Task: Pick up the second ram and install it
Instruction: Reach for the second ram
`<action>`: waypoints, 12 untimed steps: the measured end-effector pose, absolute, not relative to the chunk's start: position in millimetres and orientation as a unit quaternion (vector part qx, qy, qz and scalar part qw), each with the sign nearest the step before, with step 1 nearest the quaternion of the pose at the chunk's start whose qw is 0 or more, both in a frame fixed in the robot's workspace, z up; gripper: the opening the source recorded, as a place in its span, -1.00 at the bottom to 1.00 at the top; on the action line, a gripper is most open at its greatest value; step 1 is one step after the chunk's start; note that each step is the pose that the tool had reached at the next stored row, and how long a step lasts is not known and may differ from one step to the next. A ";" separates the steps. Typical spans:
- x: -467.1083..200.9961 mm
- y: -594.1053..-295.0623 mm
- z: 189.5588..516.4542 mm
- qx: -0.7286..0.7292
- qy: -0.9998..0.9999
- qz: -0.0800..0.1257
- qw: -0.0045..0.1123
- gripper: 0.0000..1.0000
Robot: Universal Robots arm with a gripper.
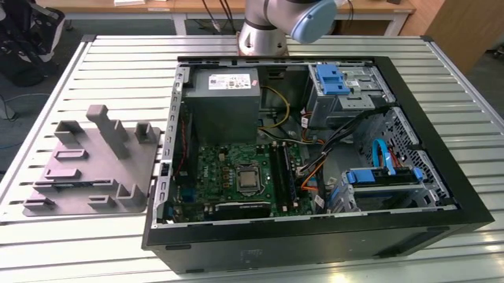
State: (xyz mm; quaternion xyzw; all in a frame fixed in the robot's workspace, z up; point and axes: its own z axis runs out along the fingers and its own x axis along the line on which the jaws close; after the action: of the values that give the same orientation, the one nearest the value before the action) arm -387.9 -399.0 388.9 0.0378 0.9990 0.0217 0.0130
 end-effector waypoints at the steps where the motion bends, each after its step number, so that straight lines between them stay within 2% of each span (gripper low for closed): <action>1: -390.5 -399.0 388.8 0.038 0.999 0.022 0.013 -0.80; 12: -410.4 -399.0 387.6 0.038 0.999 0.022 0.013 -0.80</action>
State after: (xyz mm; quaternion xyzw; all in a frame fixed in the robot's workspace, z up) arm -410.4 -399.0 387.6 0.0378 0.9990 0.0217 0.0131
